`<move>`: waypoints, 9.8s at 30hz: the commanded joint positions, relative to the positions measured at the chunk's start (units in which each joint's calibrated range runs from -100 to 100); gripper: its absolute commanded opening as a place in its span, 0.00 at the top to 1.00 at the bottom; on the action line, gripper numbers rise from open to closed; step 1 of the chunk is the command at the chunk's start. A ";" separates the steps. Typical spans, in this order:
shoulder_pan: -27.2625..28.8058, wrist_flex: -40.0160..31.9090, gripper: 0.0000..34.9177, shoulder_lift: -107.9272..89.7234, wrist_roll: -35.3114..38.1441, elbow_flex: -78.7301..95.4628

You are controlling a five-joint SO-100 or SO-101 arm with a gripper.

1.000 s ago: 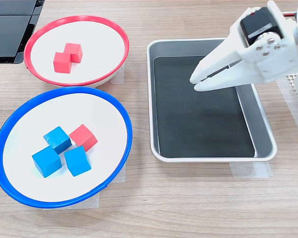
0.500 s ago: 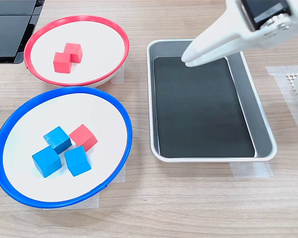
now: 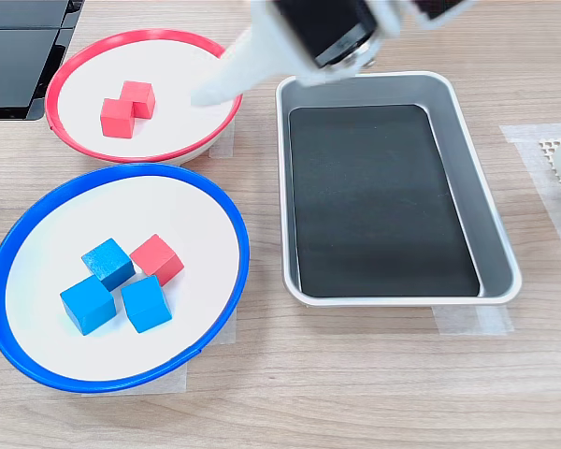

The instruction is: Relocate any red block in the blue dish to the red dish, correcting any misplacement.

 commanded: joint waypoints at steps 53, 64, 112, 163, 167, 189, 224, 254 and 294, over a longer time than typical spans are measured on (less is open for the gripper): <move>-5.03 -5.82 0.56 31.93 18.75 -15.30; -3.81 -7.55 0.52 37.13 18.95 -19.66; -4.09 -9.94 0.86 39.52 19.68 -20.30; 15.95 -6.48 0.99 12.83 14.46 -7.28; 17.65 -6.97 0.99 13.00 13.97 -5.28; 18.50 -7.47 0.99 34.06 11.97 -20.21; 16.52 -5.16 0.61 37.22 8.50 -28.77; -0.05 11.10 0.99 -32.89 -25.79 25.31; 3.34 21.67 0.99 -75.96 -38.93 54.98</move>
